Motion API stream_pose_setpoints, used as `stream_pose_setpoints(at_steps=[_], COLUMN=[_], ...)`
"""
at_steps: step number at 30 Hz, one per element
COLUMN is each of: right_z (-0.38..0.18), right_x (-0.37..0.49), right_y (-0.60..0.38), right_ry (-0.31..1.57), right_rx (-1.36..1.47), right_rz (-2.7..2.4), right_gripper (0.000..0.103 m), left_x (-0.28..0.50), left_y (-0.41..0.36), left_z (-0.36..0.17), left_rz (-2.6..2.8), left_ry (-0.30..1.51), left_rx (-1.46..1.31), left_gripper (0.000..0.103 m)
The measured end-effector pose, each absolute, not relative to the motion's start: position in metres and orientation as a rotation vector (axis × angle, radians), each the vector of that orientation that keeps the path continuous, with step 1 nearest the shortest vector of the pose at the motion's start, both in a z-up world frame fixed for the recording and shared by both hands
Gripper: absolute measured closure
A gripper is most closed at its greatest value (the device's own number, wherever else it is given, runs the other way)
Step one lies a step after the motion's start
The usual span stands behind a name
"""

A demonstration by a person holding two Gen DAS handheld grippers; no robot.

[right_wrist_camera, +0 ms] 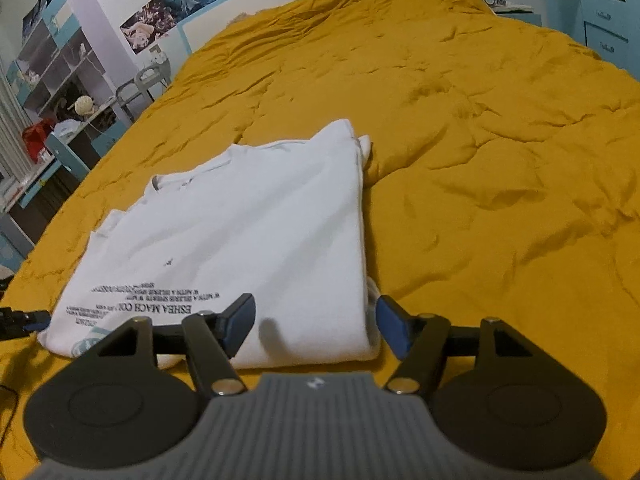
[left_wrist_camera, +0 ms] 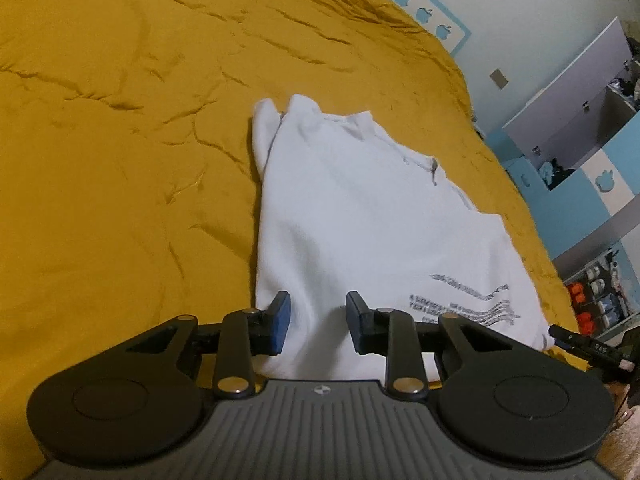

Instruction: Fold small clothes

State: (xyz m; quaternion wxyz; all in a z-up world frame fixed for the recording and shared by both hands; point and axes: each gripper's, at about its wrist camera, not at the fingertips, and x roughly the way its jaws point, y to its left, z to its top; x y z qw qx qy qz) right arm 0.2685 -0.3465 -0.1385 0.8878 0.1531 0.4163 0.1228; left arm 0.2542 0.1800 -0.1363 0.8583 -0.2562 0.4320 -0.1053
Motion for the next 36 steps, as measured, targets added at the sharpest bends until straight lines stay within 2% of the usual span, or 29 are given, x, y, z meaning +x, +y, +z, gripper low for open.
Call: stream_pose_setpoints(at_steps=[2, 4, 5, 6, 7, 8, 15, 21, 27, 28, 29, 30, 32, 36], right_z=[-0.142, -0.147, -0.15, -0.15, -0.15, -0.149, -0.132, -0.142, -0.149, -0.149, -0.149, -0.149, -0.149, -0.151], right_x=[0.272, 0.273, 0.272, 0.271, 0.271, 0.271, 0.266, 0.271, 0.272, 0.273, 0.273, 0.274, 0.274, 0.274], right_y=[-0.342, -0.337, -0.335, -0.333, -0.332, -0.332, -0.335, -0.339, -0.342, -0.341, -0.341, -0.342, -0.341, -0.342], right_ry=[0.882, 0.901, 0.904, 0.895, 0.89, 0.887, 0.844, 0.886, 0.897, 0.899, 0.903, 0.906, 0.91, 0.91], right_rx=[0.311, 0.279, 0.272, 0.265, 0.261, 0.258, 0.247, 0.248, 0.283, 0.279, 0.274, 0.271, 0.277, 0.293], right_rz=[0.263, 0.253, 0.251, 0.252, 0.256, 0.258, 0.267, 0.274, 0.268, 0.269, 0.27, 0.265, 0.261, 0.258], right_gripper=[0.053, 0.094, 0.095, 0.096, 0.098, 0.099, 0.102, 0.102, 0.1, 0.098, 0.097, 0.093, 0.092, 0.086], left_x=[0.254, 0.256, 0.257, 0.259, 0.26, 0.261, 0.242, 0.241, 0.246, 0.248, 0.251, 0.253, 0.259, 0.261], left_y=[0.172, 0.166, 0.165, 0.165, 0.167, 0.169, 0.178, 0.201, 0.214, 0.214, 0.213, 0.21, 0.205, 0.202], left_z=[-0.14, -0.143, -0.144, -0.144, -0.144, -0.144, -0.117, -0.125, -0.128, -0.129, -0.131, -0.133, -0.137, -0.139], left_rz=[-0.234, -0.246, -0.252, -0.255, -0.257, -0.255, -0.262, -0.253, -0.169, -0.173, -0.184, -0.196, -0.203, -0.159], left_ry=[0.926, 0.92, 0.921, 0.922, 0.922, 0.917, 0.826, 0.893, 0.86, 0.871, 0.886, 0.901, 0.923, 0.926], left_rx=[-0.503, -0.473, -0.482, -0.498, -0.521, -0.549, -0.542, -0.568, -0.594, -0.594, -0.598, -0.601, -0.576, -0.552], left_gripper=[0.07, 0.07, 0.071, 0.086, 0.094, 0.098, 0.103, 0.103, 0.1, 0.097, 0.088, 0.071, 0.058, 0.057])
